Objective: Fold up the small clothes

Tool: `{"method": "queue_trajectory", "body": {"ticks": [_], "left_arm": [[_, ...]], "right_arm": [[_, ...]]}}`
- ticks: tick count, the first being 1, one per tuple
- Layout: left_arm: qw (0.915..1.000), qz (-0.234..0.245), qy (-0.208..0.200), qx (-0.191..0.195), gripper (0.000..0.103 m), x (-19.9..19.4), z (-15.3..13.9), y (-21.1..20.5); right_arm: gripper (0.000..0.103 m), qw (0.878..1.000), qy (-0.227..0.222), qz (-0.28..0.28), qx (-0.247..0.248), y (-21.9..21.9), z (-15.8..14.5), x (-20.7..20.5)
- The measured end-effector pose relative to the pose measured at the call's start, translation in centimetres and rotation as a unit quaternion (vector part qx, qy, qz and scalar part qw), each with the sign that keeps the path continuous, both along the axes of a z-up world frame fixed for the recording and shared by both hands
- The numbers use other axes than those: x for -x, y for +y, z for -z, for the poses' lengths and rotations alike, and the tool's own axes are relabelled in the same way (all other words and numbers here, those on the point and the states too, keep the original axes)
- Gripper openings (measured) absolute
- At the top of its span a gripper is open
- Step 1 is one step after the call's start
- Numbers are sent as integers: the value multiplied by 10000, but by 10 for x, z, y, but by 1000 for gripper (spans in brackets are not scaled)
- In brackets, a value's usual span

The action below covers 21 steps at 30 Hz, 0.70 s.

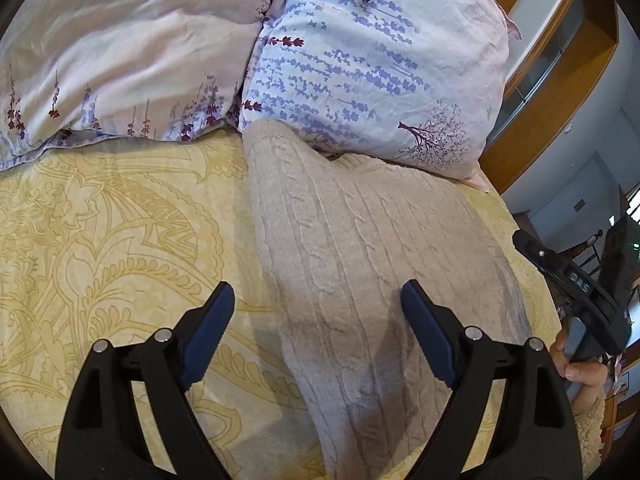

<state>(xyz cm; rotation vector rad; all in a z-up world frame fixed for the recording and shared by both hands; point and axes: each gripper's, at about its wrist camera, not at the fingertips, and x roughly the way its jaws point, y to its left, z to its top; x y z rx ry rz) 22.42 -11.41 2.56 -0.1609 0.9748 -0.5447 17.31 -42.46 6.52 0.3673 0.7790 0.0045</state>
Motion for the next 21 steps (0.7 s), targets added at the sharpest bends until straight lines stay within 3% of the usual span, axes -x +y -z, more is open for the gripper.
{"method": "queue_trajectory", "body": {"ticks": [4, 7, 11, 17, 19, 20, 21], "left_arm": [[10000, -32, 46, 36, 86, 1, 2, 3], [10000, -13, 66, 52, 87, 1, 3, 3], [9996, 2, 202, 184, 88, -2, 6, 4], [9942, -26, 655, 848, 88, -10, 11, 16], [9908, -52, 757, 1119, 87, -14, 11, 23], [9894, -64, 806, 1209, 86, -16, 12, 25], [9861, -82, 917, 1384, 86, -20, 13, 28]], "right_arm": [[33, 9989, 225, -391, 154, 22, 9, -10], [38, 9965, 733, -399, -15, 22, 35, -21], [38, 9961, 631, -298, -534, 8, 42, -18], [39, 9810, 513, 56, -1872, -25, 42, -8], [54, 9741, 428, 211, -2212, -40, 36, -4], [68, 9733, 443, 266, -2236, -45, 34, -4], [71, 9731, 501, 304, -2230, -50, 33, -6]]}}
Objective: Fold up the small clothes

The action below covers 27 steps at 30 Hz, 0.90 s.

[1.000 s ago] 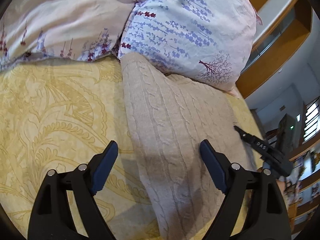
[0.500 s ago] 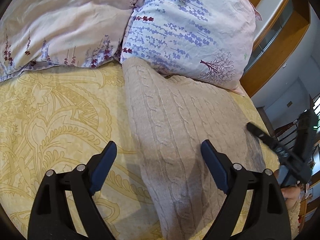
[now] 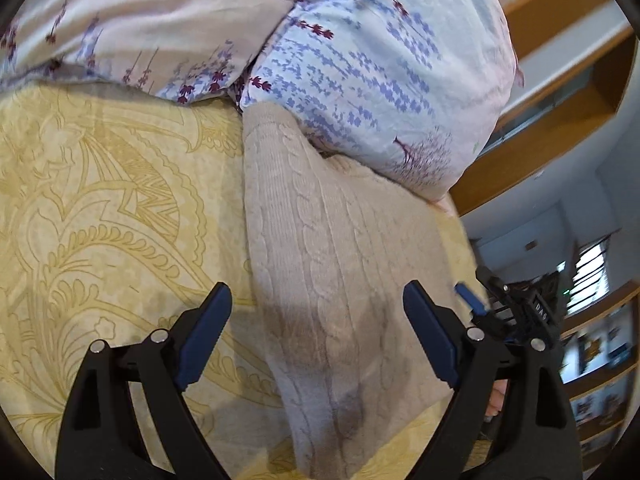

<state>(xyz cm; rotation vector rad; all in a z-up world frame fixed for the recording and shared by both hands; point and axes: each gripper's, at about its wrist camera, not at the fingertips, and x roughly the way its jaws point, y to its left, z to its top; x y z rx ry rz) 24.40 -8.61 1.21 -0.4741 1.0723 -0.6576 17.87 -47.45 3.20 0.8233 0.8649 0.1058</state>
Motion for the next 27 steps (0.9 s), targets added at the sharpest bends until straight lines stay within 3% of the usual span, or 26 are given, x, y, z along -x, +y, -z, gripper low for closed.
{"method": "queue_trajectory", "body": {"ticks": [4, 11, 19, 22, 24, 27], "left_arm": [[9990, -48, 220, 377, 85, -7, 6, 6], [9987, 134, 390, 307, 81, -13, 20, -8], [9974, 178, 475, 521, 76, -18, 25, -18], [9965, 145, 558, 598, 65, -18, 29, -15], [9956, 100, 615, 705, 60, -18, 30, -13], [9949, 58, 586, 823, 47, -16, 28, -9]], "right_arm": [[71, 9980, 436, -324, -324, -3, 12, -14], [71, 9930, 750, -814, -414, 11, 27, -32], [70, 9891, 573, -1182, -663, 24, 32, -35], [62, 9888, 541, -1239, -636, 28, 31, -36], [49, 9867, 552, -1300, -800, 30, 35, -36], [39, 9834, 475, -1349, -1121, 31, 39, -32]]}}
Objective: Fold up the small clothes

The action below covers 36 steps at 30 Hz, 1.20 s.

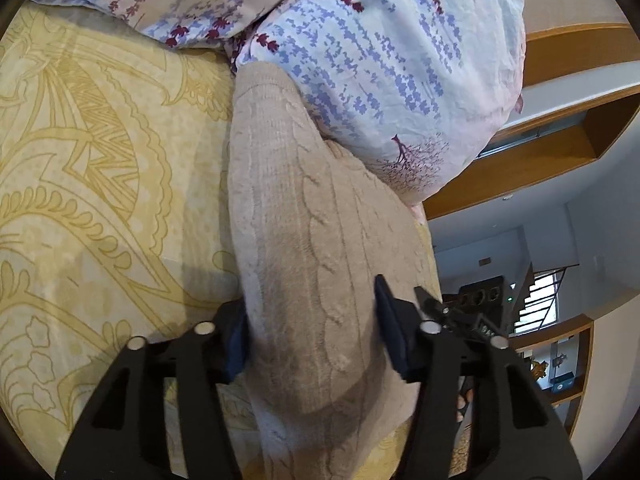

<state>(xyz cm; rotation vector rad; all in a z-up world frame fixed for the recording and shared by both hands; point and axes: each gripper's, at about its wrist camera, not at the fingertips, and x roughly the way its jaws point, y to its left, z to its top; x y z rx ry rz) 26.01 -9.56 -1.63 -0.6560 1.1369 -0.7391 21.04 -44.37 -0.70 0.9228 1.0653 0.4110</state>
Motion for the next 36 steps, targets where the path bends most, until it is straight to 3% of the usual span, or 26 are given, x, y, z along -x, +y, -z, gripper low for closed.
{"method": "queue_trajectory", "body": {"ticks": [3, 7, 11, 18, 20, 22, 24, 25, 33, 34, 35, 36], "left_arm": [[9999, 33, -103, 82, 39, 5, -7, 4], [9993, 132, -284, 191, 37, 16, -23, 15], [9985, 128, -522, 77, 37, 28, -37, 45], [9948, -490, -859, -233, 38, 26, -59, 123], [9944, -706, -714, -342, 39, 19, -49, 141], [9929, -973, -387, -561, 43, 9, -28, 156], [9933, -1101, 41, -339, 49, 4, -3, 166], [9932, -1154, 64, -161, 50, 5, 3, 169], [9906, -1224, -351, -493, 65, 31, -22, 182], [9899, -1236, -423, -542, 66, 36, -24, 183], [9892, -1248, -478, -595, 67, 40, -27, 183], [9884, -1263, -520, -659, 67, 44, -27, 185]], "right_arm": [[35, 9998, -115, 41, -185, 2, -7, 7], [32, 9990, -378, -125, -202, 18, -30, 18], [30, 9979, -473, -433, -35, 52, -43, 18], [28, 9865, -1195, -915, 648, 134, -61, -6], [26, 9860, -1118, -849, 897, 149, -51, -13], [24, 9890, -751, -720, 1053, 152, -32, -22], [27, 9936, -490, -643, 794, 148, -16, -25], [28, 9955, -431, -588, 608, 143, -12, -24], [33, 9959, -634, -335, 559, 119, -26, -3], [31, 9953, -684, -336, 590, 120, -27, -2], [17, 9934, -781, -301, 786, 122, -29, -1], [11, 9919, -828, -261, 929, 122, -30, 1]]}}
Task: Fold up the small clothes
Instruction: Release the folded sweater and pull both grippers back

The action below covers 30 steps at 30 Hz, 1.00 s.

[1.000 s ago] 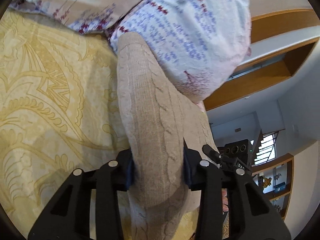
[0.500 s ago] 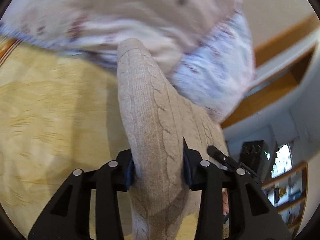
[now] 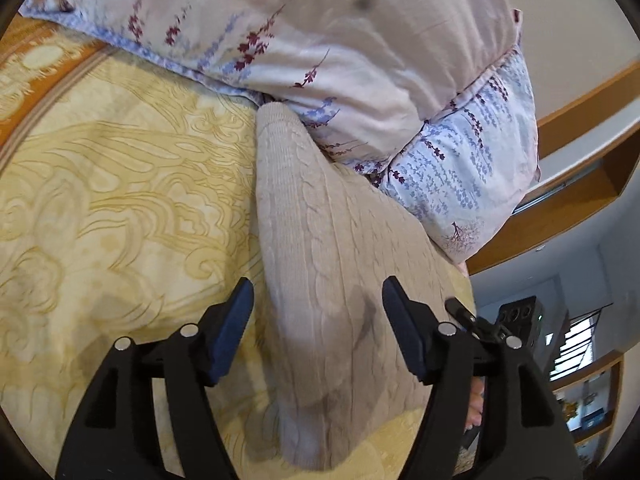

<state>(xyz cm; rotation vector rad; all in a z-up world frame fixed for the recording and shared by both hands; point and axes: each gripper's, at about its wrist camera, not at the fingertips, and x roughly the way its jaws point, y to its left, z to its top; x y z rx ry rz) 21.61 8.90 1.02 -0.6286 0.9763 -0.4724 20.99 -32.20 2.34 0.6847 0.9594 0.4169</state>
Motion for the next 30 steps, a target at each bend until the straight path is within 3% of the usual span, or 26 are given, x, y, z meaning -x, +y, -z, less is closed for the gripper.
{"method": "queue_trajectory", "body": {"ticks": [2, 5, 9, 12, 14, 17, 18, 20, 25, 27, 30], "left_arm": [[9997, -73, -133, -212, 69, 8, -4, 0], [9948, -310, -518, -826, 74, 30, -16, 1], [9804, -513, -894, -1676, 86, 59, -26, -1], [9684, -622, -1110, -2144, 95, 86, -28, 0], [9610, -698, -1244, -2368, 99, 103, -29, -1], [9571, -704, -1290, -2498, 101, 118, -28, -6], [9579, -673, -1267, -2486, 101, 120, -27, -8], [9601, -590, -1118, -2495, 101, 121, -23, -15], [9540, -599, -959, -2776, 101, 124, -15, -30], [9509, -723, -970, -2848, 101, 128, -14, -33], [9441, -788, -924, -3063, 101, 131, -10, -41]], "right_arm": [[11, 9995, -1, 188, 264, 3, 0, -2], [12, 9971, 227, 281, 672, 11, 7, -8], [26, 9886, -264, 473, 1406, 18, -21, 11], [36, 9888, -850, 219, 1207, 24, -47, 39], [39, 9891, -939, -82, 1134, 33, -52, 50], [41, 9888, -772, -435, 1199, 47, -42, 56], [47, 9884, -655, -458, 1291, 52, -38, 54], [51, 9844, -214, -463, 1685, 61, -15, 44], [53, 9807, -538, -104, 1878, 58, -30, 59], [77, 9745, -800, 88, 2093, 55, -43, 72], [90, 9672, -1096, 182, 2283, 52, -52, 91]]}}
